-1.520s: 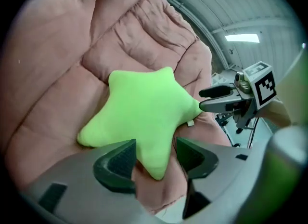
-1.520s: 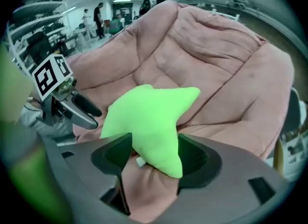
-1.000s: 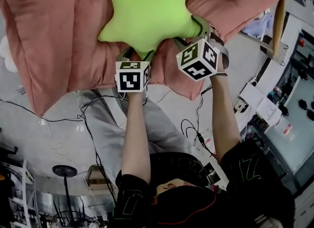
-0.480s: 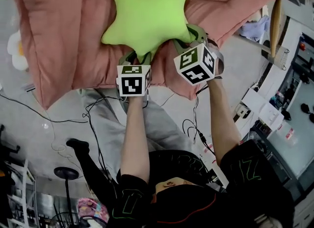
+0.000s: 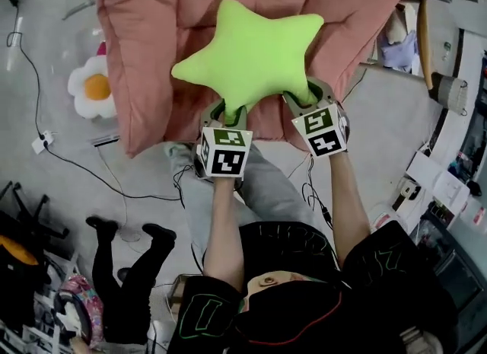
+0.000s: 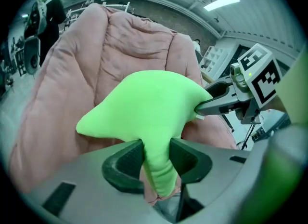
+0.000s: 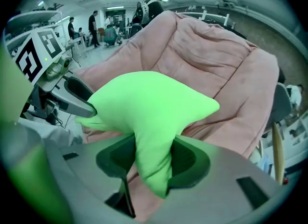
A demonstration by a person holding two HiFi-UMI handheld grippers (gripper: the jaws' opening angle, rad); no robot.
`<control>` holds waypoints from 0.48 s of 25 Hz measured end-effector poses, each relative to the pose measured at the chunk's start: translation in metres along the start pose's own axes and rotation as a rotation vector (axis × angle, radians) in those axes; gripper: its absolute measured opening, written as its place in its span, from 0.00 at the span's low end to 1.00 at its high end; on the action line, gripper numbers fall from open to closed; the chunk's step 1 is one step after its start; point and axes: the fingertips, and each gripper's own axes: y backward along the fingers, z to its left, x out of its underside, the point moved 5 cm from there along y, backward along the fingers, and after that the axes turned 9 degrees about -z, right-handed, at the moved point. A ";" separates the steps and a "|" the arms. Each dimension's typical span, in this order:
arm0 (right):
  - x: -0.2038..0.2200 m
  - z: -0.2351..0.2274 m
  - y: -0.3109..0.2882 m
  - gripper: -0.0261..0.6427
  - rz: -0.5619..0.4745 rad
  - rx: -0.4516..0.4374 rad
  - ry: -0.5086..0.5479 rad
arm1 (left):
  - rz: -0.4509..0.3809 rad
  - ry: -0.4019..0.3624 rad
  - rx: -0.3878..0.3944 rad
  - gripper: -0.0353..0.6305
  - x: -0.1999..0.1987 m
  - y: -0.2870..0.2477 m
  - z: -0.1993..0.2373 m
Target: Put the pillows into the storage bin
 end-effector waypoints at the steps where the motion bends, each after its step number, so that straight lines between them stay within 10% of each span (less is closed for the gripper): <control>1: -0.007 0.004 0.006 0.33 -0.022 0.004 -0.010 | -0.007 -0.016 -0.006 0.29 -0.006 0.012 0.002; 12: -0.101 0.039 0.051 0.33 -0.191 0.017 0.009 | -0.090 -0.086 -0.096 0.29 -0.059 0.117 0.037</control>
